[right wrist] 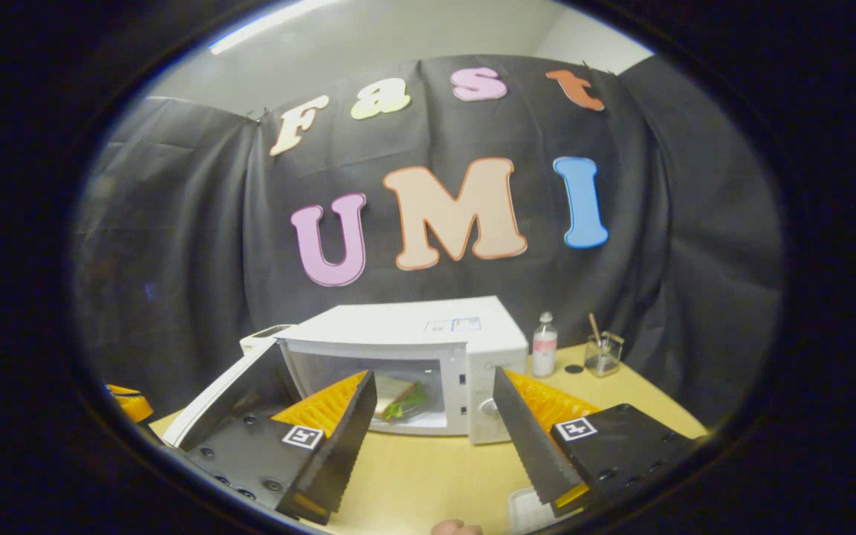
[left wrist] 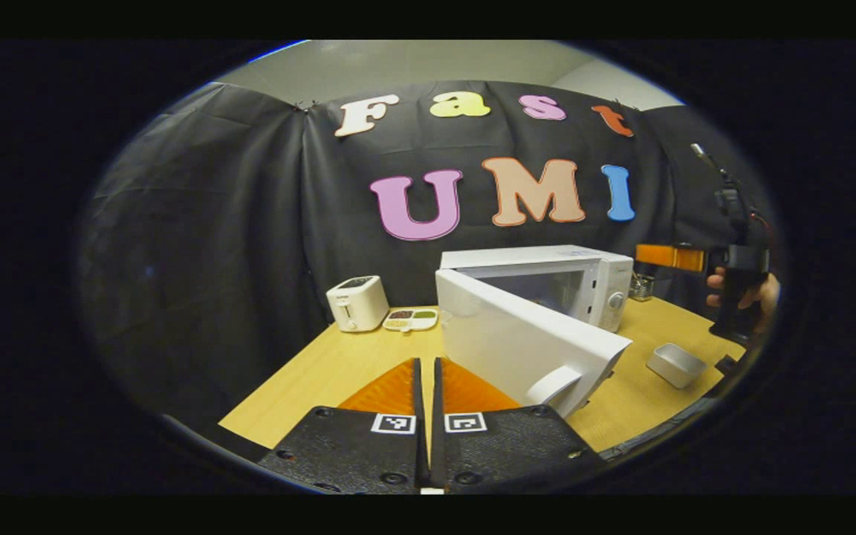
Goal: Open the microwave oven with the left hand, put the food in, and close the microwave oven.
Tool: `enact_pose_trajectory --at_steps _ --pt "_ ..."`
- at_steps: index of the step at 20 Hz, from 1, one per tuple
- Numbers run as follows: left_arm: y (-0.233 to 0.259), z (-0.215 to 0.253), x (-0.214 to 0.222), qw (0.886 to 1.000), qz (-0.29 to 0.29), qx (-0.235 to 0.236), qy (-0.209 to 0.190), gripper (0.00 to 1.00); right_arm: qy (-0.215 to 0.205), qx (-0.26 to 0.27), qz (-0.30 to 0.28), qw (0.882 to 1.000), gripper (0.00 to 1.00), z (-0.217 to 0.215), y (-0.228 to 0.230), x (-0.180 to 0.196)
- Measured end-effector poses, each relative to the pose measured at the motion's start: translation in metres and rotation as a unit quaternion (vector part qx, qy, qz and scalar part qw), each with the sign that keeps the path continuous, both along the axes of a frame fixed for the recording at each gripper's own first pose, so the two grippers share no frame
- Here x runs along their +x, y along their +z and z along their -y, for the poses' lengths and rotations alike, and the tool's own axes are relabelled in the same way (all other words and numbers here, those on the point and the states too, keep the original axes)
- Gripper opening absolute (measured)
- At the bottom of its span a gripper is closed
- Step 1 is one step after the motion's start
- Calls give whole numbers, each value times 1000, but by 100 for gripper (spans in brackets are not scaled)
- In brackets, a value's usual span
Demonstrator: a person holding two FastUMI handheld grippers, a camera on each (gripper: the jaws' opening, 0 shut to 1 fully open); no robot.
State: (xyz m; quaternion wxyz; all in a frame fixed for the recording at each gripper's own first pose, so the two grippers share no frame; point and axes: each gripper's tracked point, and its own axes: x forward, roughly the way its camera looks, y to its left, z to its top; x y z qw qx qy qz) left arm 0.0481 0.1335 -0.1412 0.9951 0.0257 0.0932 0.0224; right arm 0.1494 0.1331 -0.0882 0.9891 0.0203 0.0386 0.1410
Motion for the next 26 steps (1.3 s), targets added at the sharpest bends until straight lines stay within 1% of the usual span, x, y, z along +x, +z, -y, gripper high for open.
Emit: enact_pose_trajectory --at_steps 3,4,5,7,9,10,12,13,14,15,17,18,19,23,24,26 --pt "-14 11 3 1000 -7 6 -8 0 -12 -22 27 999 86 25 29 -19" --pt "-23 15 5 1000 -14 11 -14 0 -18 -20 32 999 97 32 36 -26" --pt "-35 20 5 999 -30 17 -17 0 -20 -20 37 999 97 37 40 -34" --pt "-47 26 4 999 -43 22 -22 1 -27 -33 37 998 97 50 38 -46" --pt "-41 40 3 999 -32 22 -32 0 -37 -42 34 998 97 63 37 -57" --pt "-40 44 5 999 -26 26 -33 0 -42 -40 32 998 87 68 38 -63" --pt "-38 54 7 998 -23 32 -44 1 -43 -38 29 998 87 74 36 -75" --pt "-39 60 9 998 -25 30 -50 0 -48 -42 28 998 97 80 36 -80" --pt "-40 67 11 998 -27 28 -55 1 -52 -45 31 997 97 85 38 -84" --pt "-39 75 13 997 -26 27 -62 1 -55 -46 33 997 87 90 41 -88" --pt "-38 93 19 996 -22 30 -79 0 -63 -43 36 996 87 98 46 -95" --pt "-39 101 24 996 -21 30 -87 0 -66 -43 37 996 97 101 47 -99" --pt "-39 110 28 995 -22 31 -95 0 -69 -44 38 996 87 105 49 -103" --pt "-38 146 49 992 -19 30 -124 1 -76 -40 43 995 87 114 57 -117" --pt "-36 154 57 991 -16 30 -132 0 -75 -33 43 996 87 114 58 -120" --pt "-34 167 71 990 -14 27 -139 0 -74 -25 38 996 87 115 58 -127"
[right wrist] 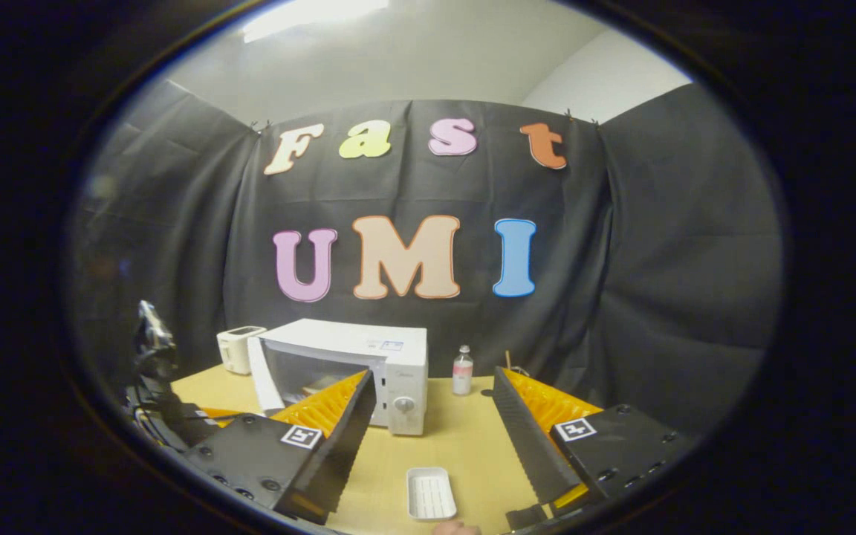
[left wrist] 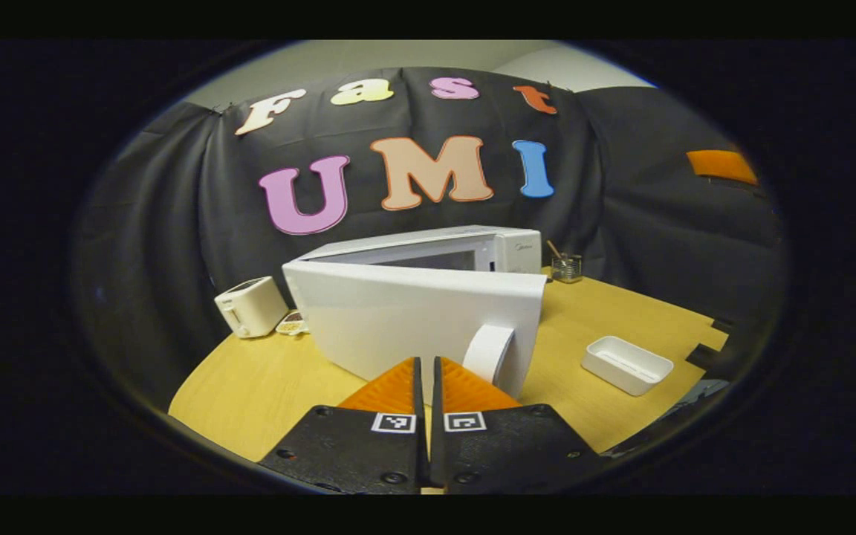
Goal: Open the microwave oven with the left hand, put the food in, and close the microwave oven.
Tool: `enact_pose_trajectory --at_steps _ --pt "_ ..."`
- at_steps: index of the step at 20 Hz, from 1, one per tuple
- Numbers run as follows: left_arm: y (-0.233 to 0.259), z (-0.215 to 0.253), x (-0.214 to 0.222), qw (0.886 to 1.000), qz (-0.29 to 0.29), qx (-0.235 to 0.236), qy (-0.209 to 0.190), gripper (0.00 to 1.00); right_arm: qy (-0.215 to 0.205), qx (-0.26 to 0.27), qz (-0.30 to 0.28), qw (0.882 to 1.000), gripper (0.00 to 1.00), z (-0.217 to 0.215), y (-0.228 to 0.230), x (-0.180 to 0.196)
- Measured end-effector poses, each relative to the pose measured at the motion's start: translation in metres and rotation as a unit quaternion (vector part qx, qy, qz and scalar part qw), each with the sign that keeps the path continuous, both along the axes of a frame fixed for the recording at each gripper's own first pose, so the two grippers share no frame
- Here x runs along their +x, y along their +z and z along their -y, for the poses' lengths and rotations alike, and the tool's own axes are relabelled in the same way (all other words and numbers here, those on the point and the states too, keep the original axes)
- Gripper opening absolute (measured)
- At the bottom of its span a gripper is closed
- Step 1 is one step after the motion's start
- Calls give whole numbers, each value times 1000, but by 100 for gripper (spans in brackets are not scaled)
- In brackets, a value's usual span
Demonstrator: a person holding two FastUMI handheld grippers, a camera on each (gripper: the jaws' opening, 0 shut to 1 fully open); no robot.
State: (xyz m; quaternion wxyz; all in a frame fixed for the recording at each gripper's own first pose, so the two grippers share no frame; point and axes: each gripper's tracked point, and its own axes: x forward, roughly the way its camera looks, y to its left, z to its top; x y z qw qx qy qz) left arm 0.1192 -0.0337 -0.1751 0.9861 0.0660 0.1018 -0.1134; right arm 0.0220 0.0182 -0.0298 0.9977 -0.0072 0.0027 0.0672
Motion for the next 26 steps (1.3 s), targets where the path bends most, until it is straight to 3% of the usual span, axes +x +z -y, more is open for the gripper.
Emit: enact_pose_trajectory --at_steps 12,13,20,21,24,25,26 --pt "16 52 78 1000 1 -14 -9 0 -29 10 -4 1000 87 27 -2 -6" --pt "17 54 84 1000 1 -15 -9 0 -32 11 -3 999 97 29 -1 -4" --pt "21 68 120 1000 5 -10 -10 0 -35 4 4 999 97 32 1 -3" --pt "23 69 126 1000 7 -10 -7 0 -33 5 6 999 87 31 2 -3" --pt "21 75 140 1000 7 1 -7 0 -31 7 -1 999 87 30 -3 -4" --pt "21 77 144 1000 7 -2 -5 0 -32 7 -1 999 97 31 -4 -4" --pt "20 77 147 1000 4 -6 -1 0 -33 7 0 999 87 32 -2 -4"
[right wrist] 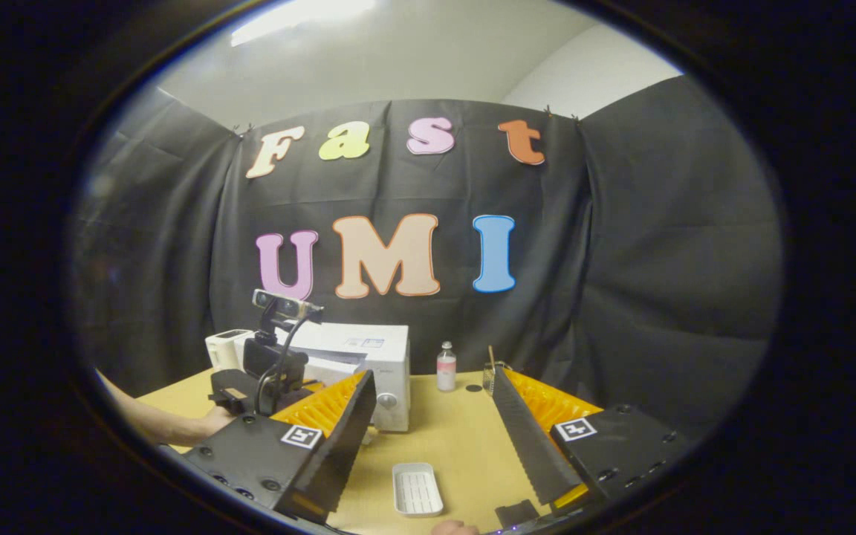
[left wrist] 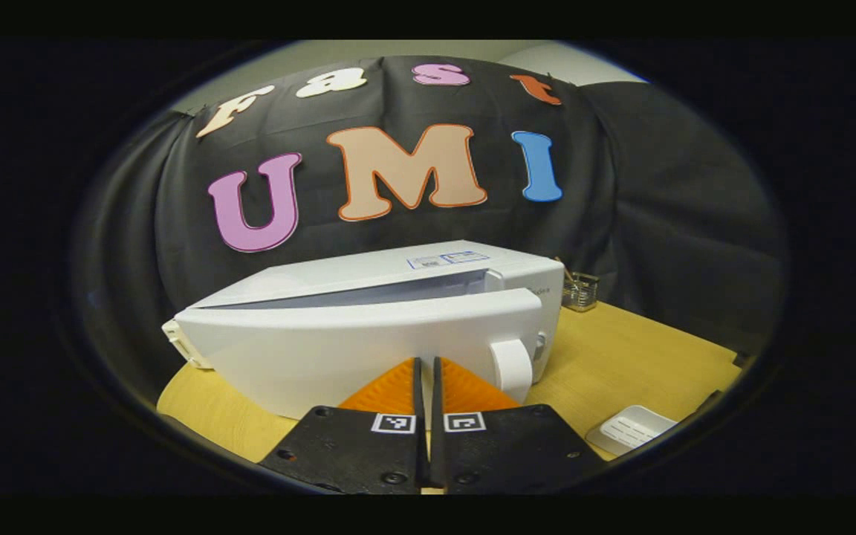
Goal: Open the microwave oven with the left hand, put the food in, and close the microwave oven.
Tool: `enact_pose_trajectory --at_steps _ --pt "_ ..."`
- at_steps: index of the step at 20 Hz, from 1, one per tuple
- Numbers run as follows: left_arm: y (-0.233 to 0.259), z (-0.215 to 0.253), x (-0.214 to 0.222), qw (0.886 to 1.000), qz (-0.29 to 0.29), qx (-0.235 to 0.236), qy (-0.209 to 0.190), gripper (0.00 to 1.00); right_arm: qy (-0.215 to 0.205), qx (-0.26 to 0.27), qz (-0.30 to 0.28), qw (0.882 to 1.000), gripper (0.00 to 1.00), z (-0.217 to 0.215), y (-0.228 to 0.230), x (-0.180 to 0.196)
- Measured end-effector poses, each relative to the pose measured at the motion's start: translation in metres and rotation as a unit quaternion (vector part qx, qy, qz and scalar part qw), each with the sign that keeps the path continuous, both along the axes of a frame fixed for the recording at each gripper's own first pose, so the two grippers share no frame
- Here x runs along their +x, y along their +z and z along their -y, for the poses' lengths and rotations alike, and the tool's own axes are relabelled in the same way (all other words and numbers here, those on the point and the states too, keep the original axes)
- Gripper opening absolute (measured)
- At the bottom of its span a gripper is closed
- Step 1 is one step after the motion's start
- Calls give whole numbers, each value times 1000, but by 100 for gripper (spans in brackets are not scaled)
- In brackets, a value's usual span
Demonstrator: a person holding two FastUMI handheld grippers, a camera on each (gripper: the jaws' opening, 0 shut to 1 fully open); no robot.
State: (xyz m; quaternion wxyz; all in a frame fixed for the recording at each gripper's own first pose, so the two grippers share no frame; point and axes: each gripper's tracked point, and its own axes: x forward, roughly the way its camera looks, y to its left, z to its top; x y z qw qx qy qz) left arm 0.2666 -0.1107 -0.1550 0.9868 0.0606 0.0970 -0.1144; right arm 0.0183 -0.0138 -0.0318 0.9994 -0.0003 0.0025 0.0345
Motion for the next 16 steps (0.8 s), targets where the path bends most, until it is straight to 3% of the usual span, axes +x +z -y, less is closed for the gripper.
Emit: enact_pose_trajectory --at_steps 3,4,16 --pt "1 4 8 1000 -4 -9 11 0 0 -1 3 1000 87 0 3 3" --pt "1 6 10 1000 -4 -11 13 0 0 -1 3 1000 97 0 5 6" --pt "22 10 35 998 10 -51 40 0 -9 0 3 1000 97 9 5 14"
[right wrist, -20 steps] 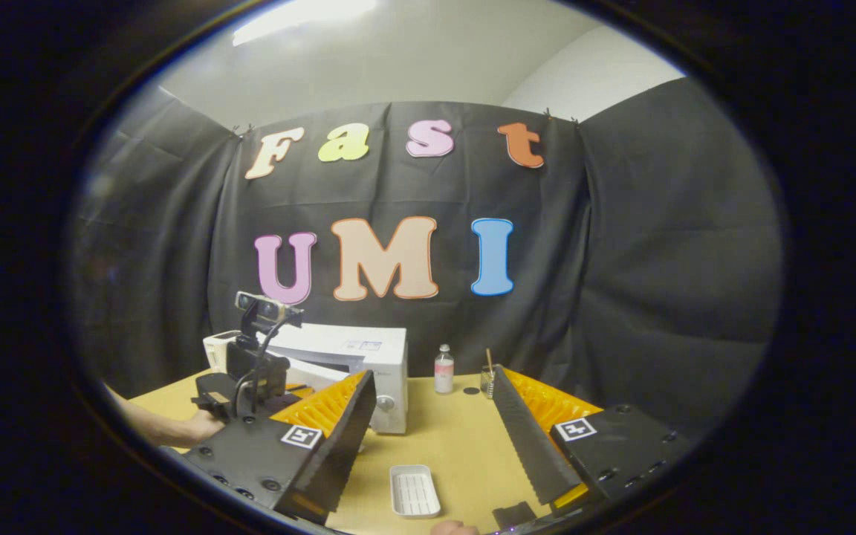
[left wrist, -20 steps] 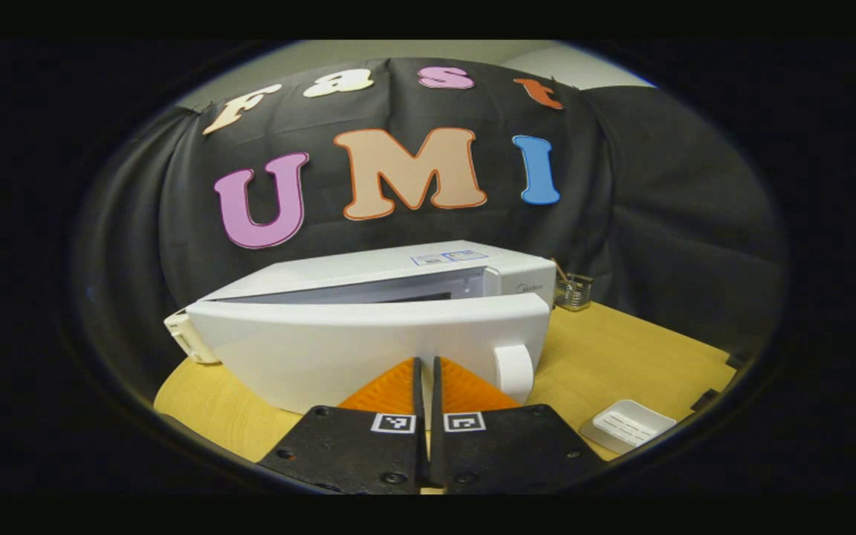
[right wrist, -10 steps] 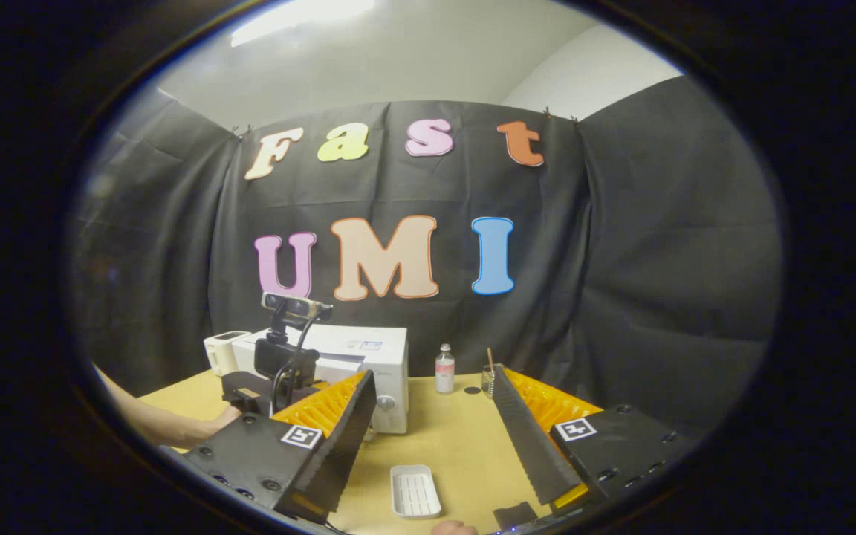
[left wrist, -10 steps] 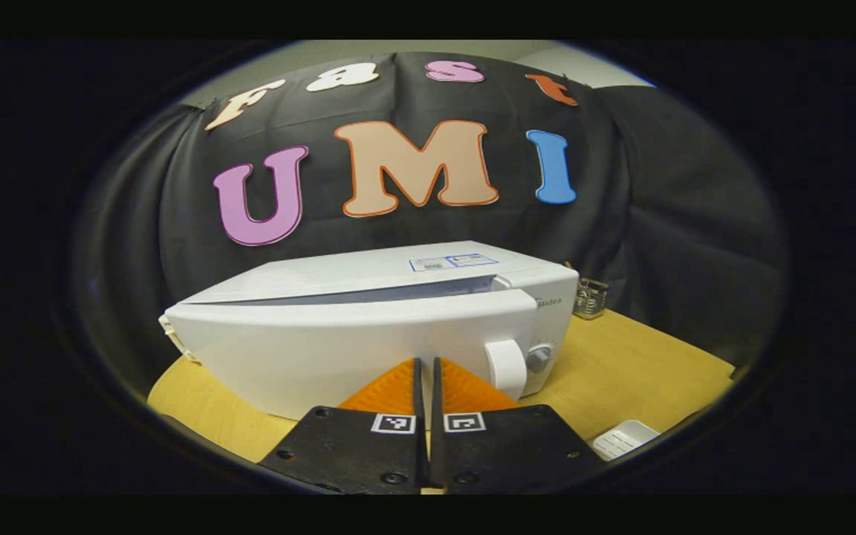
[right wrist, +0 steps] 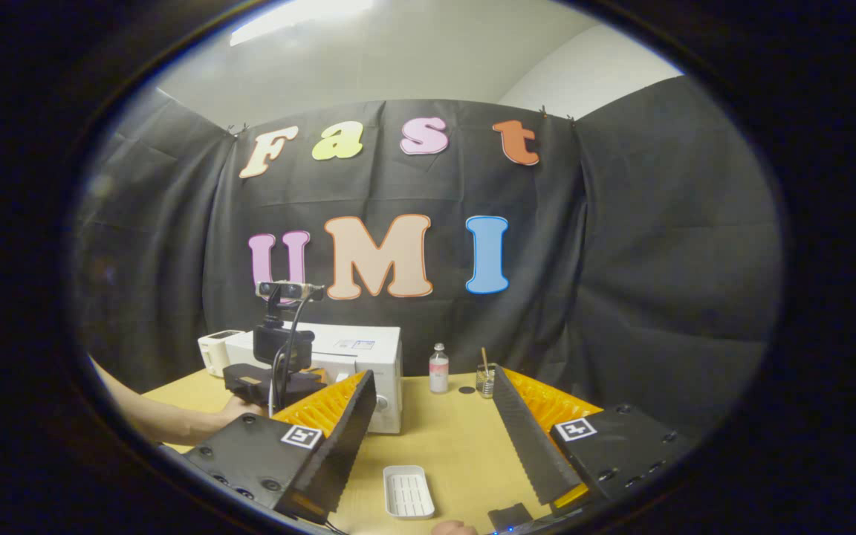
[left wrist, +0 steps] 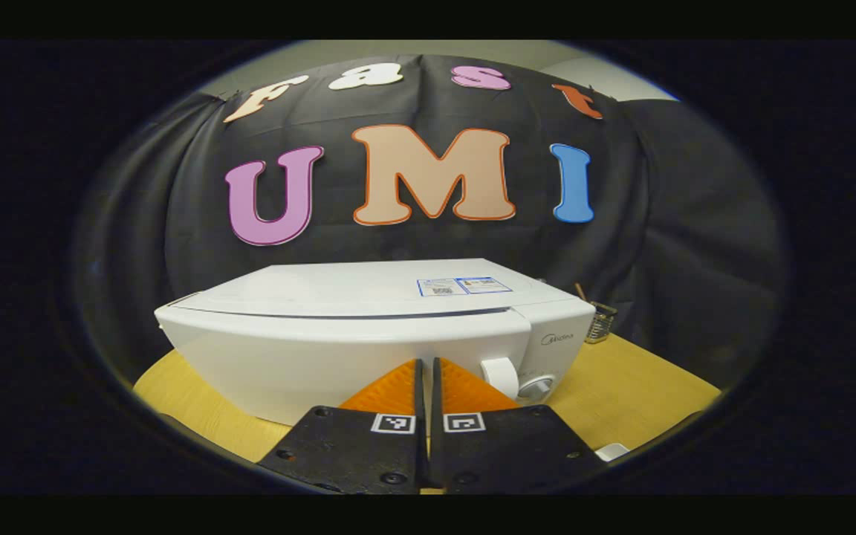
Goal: Open the microwave oven with the left hand, put the food in, and close the microwave oven.
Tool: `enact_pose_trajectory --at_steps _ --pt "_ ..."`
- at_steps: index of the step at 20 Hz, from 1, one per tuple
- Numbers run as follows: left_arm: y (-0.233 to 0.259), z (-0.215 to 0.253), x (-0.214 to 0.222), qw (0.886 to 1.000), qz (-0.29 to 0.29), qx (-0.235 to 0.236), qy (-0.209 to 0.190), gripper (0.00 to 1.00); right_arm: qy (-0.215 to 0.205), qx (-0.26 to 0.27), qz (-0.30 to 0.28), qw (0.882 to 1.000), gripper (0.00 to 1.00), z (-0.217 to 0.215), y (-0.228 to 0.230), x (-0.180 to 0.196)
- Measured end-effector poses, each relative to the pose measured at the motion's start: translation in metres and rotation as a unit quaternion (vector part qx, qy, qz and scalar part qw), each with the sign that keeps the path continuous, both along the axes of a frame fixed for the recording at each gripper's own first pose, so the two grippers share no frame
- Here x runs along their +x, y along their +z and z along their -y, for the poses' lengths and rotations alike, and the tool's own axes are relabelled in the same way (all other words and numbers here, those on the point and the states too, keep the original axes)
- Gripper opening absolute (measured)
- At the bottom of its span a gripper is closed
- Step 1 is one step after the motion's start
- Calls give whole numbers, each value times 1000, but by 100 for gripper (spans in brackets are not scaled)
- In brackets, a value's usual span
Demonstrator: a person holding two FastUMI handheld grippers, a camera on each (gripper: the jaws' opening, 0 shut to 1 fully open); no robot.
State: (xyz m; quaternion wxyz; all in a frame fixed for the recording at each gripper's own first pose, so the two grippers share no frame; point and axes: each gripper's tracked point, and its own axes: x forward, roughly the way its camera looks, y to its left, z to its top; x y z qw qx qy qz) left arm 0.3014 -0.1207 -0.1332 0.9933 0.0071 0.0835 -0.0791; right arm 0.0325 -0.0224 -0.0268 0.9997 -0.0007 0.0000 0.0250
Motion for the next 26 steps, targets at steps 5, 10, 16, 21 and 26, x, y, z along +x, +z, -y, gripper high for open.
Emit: enact_pose_trajectory --at_steps 5,10,16,21,26 --pt "1 -1 9 1000 -7 5 9 0 10 2 -5 1000 97 -6 -3 0" --pt "7 3 5 1000 4 1 -1 0 10 -3 -9 1000 97 -6 -4 -2" --pt "43 -8 -28 999 42 7 -1 0 18 1 -7 1000 97 -14 -3 3" --pt "79 -28 -84 997 73 6 -5 0 37 3 2 999 87 -30 4 11" --pt "113 -62 -140 995 95 -3 5 0 62 2 8 998 87 -54 10 23"
